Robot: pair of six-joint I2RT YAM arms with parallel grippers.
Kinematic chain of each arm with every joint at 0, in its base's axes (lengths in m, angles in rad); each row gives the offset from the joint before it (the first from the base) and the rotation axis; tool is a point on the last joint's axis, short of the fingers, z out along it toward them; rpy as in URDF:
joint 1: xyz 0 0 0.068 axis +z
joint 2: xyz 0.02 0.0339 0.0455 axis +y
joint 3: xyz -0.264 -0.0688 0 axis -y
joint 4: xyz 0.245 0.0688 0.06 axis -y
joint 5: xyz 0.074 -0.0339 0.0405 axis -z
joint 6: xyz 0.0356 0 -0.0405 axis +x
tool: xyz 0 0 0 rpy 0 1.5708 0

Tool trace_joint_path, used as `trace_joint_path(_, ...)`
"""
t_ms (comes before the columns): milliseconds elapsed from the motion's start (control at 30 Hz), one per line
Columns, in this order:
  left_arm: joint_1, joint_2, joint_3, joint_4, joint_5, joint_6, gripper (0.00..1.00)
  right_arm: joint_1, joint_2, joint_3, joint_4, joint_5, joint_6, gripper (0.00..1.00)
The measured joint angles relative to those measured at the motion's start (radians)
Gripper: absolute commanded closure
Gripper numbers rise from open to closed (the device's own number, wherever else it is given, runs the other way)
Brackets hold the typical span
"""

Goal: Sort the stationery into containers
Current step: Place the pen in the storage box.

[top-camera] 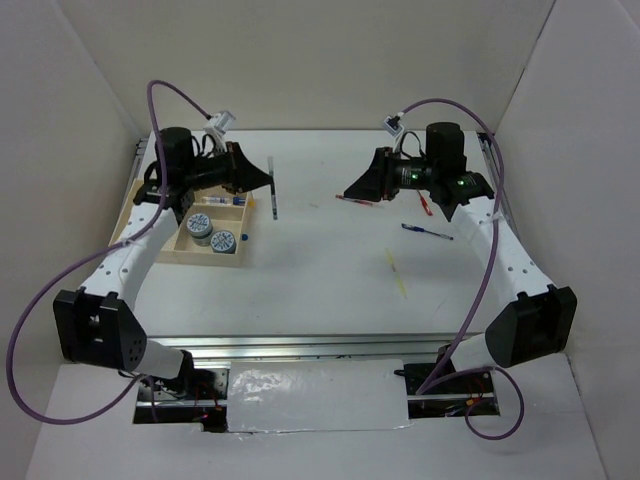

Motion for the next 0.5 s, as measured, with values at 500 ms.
trace_joint_path(500,0.515,0.534,0.826,-0.91,-0.446,0.822,1.0,-0.001,-0.009,0.003,-0.225,0.153,-0.208,0.56)
